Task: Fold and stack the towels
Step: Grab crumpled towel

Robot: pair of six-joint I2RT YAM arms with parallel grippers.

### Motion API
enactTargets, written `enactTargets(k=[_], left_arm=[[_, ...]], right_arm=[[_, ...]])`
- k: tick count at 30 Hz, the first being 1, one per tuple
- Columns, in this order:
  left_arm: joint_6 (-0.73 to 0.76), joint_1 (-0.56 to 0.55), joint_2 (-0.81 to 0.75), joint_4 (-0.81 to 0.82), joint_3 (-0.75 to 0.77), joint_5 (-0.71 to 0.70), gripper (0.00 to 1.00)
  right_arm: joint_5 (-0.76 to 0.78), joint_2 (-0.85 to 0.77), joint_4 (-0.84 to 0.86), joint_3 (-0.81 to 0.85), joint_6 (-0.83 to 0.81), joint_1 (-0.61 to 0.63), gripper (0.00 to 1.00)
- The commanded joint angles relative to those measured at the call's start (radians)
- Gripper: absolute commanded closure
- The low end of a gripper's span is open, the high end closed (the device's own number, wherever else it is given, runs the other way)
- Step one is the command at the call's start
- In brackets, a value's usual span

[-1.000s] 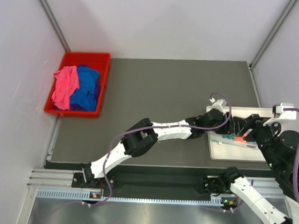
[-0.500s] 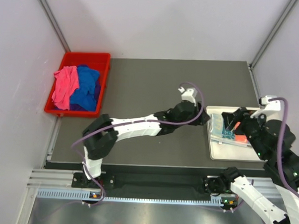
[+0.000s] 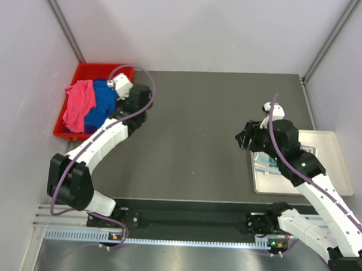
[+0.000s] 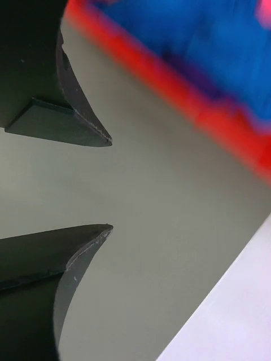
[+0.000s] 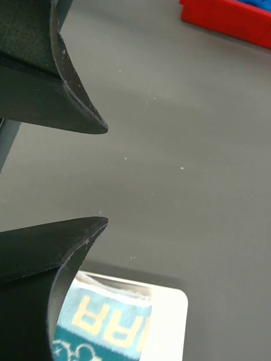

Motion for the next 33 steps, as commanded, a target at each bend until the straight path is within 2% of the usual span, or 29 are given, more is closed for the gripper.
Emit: enactTargets(k=[1, 2, 5, 10, 17, 21, 28, 33], left_arm=[[0.034, 0.145, 0.043, -0.044, -0.002, -0.060, 0.38], [0.031, 0.212, 0.061, -0.036, 0.004, -0.060, 0.38], [0.019, 0.311, 0.145, -0.010, 0.036, -0.028, 0.38], [0.023, 0.400, 0.271, 0.025, 0.110, -0.009, 0.38], [0.030, 0.448, 0.420, 0.010, 0.234, -0.031, 0.38], [-0.016, 0.454, 0.475, -0.025, 0.276, -0.058, 0.38], [-0.101, 0.480, 0.489, -0.067, 0.257, -0.077, 0.38], [-0.110, 0.481, 0.487, -0.031, 0.222, -0.062, 0.38]], right_arm=[[-0.049, 0.030, 0.125, -0.014, -0.006, 0.002, 0.39], [-0.052, 0.039, 0.131, -0.019, -0.012, 0.002, 0.39], [-0.061, 0.067, 0.151, -0.032, -0.027, 0.004, 0.39], [-0.078, 0.111, 0.177, -0.057, -0.049, 0.004, 0.39], [-0.135, 0.144, 0.203, -0.082, -0.047, 0.004, 0.40], [-0.139, 0.148, 0.213, -0.086, -0.047, 0.002, 0.40], [-0.136, 0.157, 0.217, -0.089, -0.047, 0.002, 0.40], [-0.124, 0.156, 0.216, -0.088, -0.049, 0.004, 0.40]])
